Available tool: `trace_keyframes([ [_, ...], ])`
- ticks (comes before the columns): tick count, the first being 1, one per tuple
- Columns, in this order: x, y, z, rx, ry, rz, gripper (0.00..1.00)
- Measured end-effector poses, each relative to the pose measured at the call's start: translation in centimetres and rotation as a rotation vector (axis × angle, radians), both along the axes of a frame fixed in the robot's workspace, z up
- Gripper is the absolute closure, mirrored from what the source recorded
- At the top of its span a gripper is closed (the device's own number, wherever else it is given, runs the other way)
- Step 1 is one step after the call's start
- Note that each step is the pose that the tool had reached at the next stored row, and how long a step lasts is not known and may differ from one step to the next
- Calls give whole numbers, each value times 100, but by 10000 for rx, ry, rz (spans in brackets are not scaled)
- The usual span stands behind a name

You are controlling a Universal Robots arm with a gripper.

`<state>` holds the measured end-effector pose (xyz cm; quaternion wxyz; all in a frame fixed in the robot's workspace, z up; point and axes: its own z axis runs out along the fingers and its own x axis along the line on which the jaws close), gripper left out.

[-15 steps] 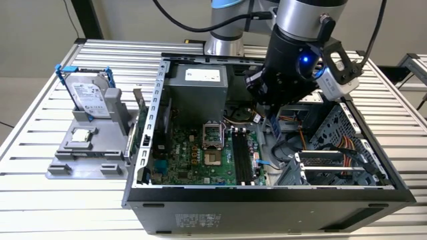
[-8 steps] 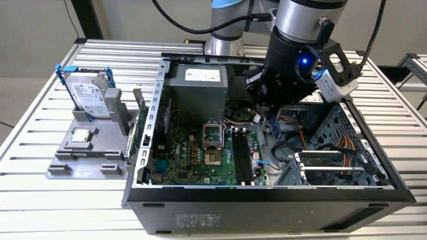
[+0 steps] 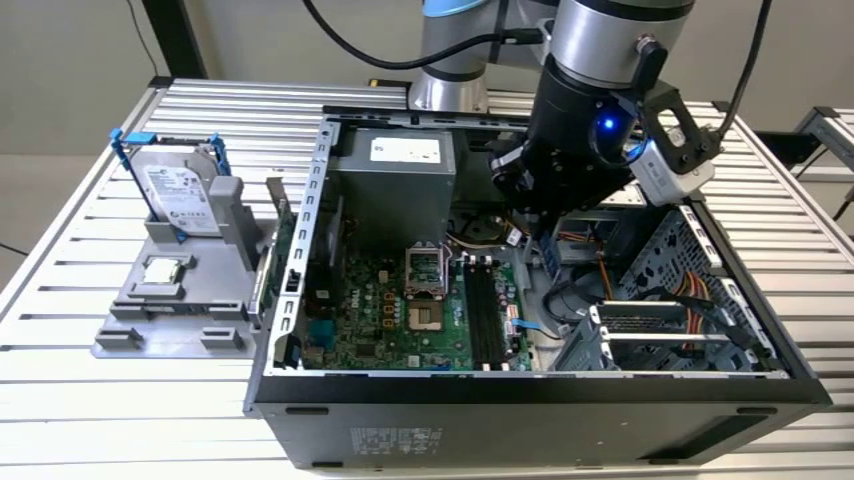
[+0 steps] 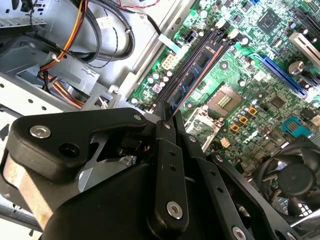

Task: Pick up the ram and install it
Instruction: 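Insert the ram into the slot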

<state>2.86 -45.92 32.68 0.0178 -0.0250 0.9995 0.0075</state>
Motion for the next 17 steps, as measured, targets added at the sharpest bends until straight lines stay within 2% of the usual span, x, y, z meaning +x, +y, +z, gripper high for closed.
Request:
trace_keyframes([
  [12,0,2,-89,-79,0,-27,100],
  [17,0,2,-141,-92,2,-409,100],
])
